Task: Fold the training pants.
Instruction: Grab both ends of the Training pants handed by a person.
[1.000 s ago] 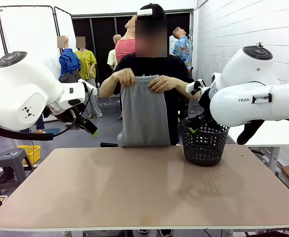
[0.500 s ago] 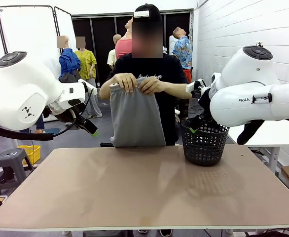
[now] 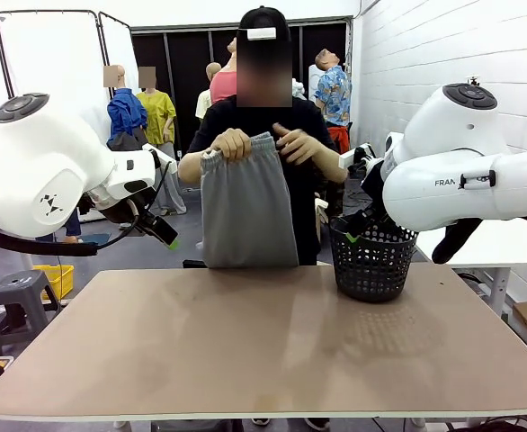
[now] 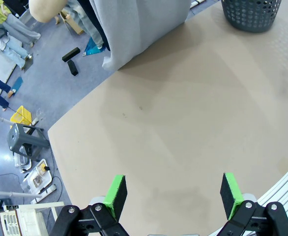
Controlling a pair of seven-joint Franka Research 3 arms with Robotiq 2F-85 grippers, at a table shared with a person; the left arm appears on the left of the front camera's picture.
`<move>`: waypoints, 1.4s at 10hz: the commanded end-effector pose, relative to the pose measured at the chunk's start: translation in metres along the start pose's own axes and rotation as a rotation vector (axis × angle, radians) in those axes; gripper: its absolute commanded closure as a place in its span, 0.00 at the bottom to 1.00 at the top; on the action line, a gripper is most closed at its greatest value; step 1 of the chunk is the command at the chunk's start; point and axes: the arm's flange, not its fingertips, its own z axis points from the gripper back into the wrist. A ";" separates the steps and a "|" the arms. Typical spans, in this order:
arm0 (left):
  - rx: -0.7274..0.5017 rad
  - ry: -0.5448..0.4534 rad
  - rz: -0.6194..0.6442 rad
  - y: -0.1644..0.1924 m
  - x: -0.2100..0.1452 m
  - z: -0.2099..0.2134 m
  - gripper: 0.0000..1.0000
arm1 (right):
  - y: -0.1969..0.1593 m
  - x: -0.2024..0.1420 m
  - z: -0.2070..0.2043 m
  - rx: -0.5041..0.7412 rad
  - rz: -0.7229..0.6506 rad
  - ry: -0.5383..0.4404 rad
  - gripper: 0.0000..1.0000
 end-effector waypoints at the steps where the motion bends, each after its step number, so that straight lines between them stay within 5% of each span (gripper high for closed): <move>1: 0.004 -0.010 -0.014 0.001 0.001 -0.002 0.00 | 0.000 0.001 -0.004 0.000 -0.002 -0.008 0.00; 14: 0.004 -0.010 -0.014 0.001 0.001 -0.002 0.00 | 0.000 0.001 -0.004 0.000 -0.002 -0.008 0.00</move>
